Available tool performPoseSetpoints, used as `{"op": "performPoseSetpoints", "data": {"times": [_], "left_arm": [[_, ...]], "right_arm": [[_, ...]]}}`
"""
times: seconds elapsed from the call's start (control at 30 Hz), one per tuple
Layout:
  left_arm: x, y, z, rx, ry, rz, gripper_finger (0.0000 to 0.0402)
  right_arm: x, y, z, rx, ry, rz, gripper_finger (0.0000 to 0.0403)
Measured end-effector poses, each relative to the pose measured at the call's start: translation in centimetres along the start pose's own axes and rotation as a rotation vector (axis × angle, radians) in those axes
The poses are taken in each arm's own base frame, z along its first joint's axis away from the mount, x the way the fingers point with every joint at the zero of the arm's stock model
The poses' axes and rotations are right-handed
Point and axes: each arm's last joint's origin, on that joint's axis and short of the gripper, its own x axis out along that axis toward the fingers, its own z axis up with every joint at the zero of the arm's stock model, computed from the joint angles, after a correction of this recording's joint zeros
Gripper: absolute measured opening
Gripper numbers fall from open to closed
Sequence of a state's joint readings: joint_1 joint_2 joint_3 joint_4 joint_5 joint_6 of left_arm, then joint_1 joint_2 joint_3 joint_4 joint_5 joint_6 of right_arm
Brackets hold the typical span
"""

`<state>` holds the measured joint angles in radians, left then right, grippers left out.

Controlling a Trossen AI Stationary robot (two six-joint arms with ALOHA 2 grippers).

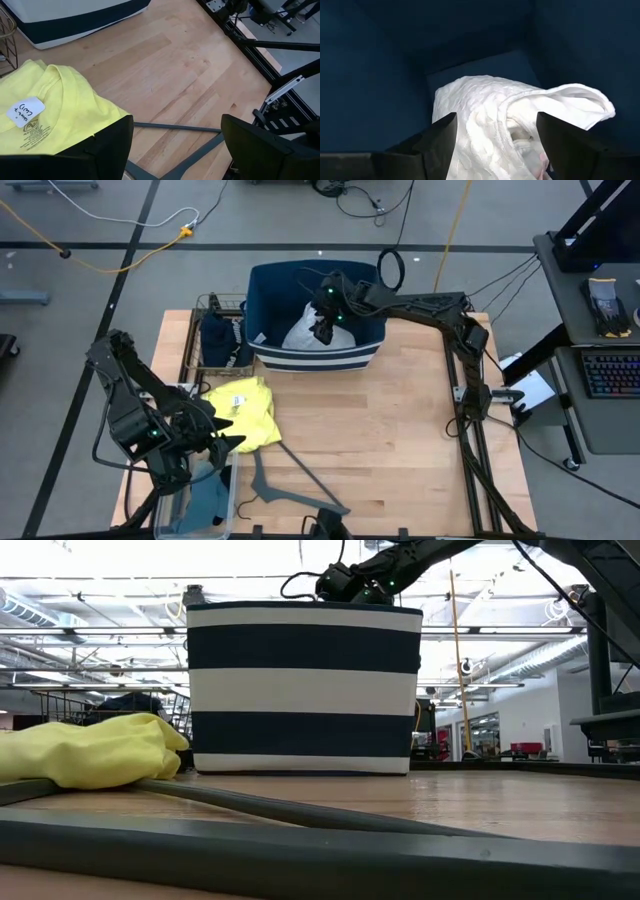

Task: Pick & Place Cloths
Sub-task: Put the yellow shirt into the blue laundry bin

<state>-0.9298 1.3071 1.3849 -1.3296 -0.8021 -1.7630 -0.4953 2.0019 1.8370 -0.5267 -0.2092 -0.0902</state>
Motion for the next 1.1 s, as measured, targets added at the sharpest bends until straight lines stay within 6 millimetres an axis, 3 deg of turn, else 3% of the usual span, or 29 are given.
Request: {"op": "performPoseSetpoints", "data": {"times": [1.1], "left_arm": [[0.00, 0.01, 0.01, 0.001, -0.002, 0.000, 0.0306]], "right_arm": [[0.00, -0.04, 0.43, -0.009, -0.044, -0.003, 0.0267]]}}
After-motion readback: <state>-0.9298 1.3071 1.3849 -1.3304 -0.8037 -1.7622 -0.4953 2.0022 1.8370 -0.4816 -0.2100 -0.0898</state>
